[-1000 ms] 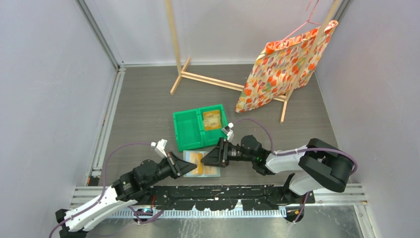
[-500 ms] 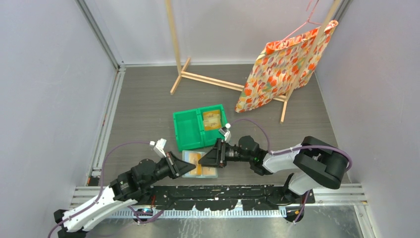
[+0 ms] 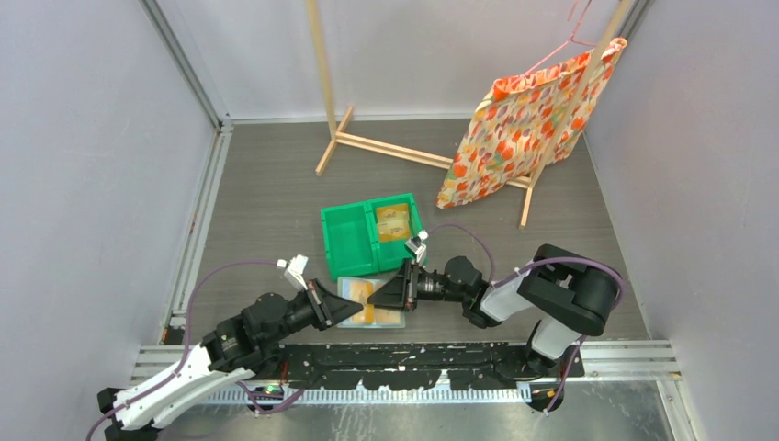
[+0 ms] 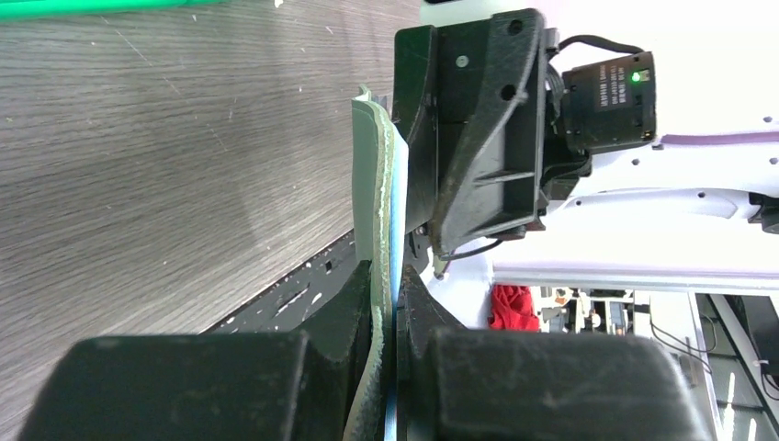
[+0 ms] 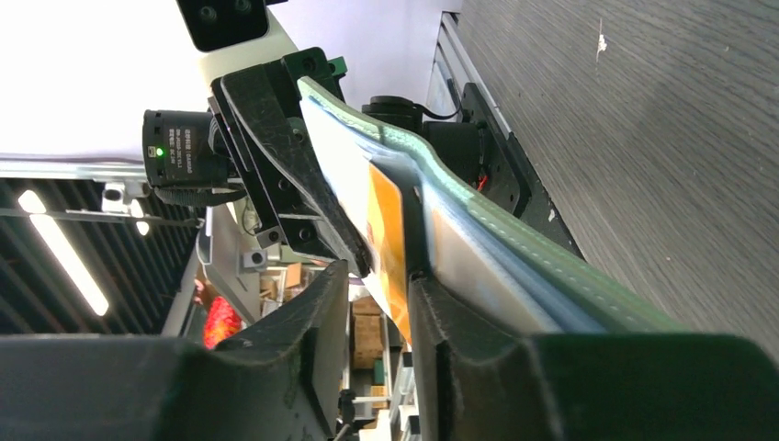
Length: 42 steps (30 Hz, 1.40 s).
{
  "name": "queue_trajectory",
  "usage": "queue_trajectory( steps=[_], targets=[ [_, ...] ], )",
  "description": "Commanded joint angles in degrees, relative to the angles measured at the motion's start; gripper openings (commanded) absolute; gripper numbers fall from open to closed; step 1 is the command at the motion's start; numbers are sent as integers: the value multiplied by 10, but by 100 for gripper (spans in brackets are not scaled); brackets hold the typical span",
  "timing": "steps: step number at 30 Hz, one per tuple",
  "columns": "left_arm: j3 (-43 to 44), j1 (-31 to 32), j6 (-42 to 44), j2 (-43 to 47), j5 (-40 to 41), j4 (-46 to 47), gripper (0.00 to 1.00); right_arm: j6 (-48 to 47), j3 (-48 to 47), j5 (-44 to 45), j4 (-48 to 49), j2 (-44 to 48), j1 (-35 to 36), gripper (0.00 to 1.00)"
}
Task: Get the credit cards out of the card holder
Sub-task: Remove the credit card from the card holder.
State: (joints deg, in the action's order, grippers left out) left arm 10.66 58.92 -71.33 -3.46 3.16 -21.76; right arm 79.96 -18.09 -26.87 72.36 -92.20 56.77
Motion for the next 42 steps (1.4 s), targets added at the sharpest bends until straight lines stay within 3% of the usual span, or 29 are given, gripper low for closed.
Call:
queue_trajectory(
  steps=[1,9,18,24,31,36,42],
  targets=[
    [26,1,5,8,-10,43,1,23,2,3,96,-10,4,30],
    [25,0,4,16,-8,38,0,20,1,1,96,-8,4,20],
    [24,1,4,7,-11,45,1,18,-9,-6,96,-12,7,17],
    [23,0,3,5,-11,47,1,18,-16,-10,96,-16,11,24],
    [25,1,2,6,-9,42,1,15,-10,-3,96,-15,13,1],
    [37,1,5,22,5,11,1,7,14,15,95,-11,12,1],
    [46,1,10,25,9,-6,17,5,29,17,95,-13,12,1]
  ],
)
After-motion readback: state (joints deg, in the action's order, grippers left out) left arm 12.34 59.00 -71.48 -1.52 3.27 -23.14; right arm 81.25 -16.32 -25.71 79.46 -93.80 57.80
